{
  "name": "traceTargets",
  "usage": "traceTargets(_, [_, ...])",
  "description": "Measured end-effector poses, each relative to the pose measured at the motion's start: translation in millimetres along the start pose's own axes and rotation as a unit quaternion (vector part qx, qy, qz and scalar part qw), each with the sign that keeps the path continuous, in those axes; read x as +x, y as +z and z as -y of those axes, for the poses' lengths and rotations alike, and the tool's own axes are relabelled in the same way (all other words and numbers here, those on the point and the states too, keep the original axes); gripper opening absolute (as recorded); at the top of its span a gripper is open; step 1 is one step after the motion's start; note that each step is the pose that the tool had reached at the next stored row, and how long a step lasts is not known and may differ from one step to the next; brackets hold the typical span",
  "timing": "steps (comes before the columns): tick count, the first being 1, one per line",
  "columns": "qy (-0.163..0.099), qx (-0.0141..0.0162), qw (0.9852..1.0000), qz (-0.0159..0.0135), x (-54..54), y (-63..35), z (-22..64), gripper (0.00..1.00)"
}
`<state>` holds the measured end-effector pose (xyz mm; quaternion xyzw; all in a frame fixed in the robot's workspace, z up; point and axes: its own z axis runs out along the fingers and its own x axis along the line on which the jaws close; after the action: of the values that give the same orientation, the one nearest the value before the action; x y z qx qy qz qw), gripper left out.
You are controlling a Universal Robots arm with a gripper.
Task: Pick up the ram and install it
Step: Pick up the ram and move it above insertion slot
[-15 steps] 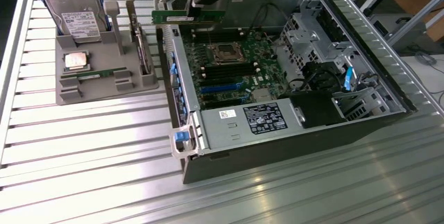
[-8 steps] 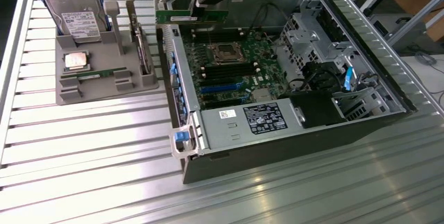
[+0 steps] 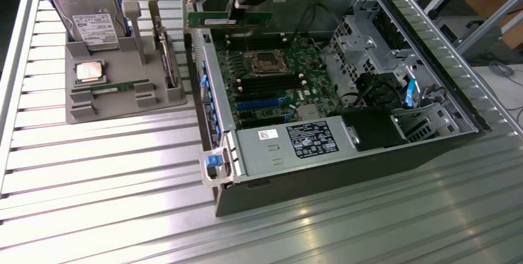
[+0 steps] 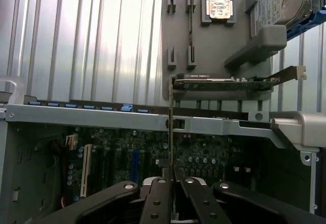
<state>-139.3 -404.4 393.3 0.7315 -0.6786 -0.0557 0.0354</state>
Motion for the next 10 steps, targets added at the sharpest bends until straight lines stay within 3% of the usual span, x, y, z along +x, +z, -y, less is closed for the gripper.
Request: traceTargets(10, [0.0,-0.0018,1.0,0.0002,0.6,-1.0,8.0,0.13])
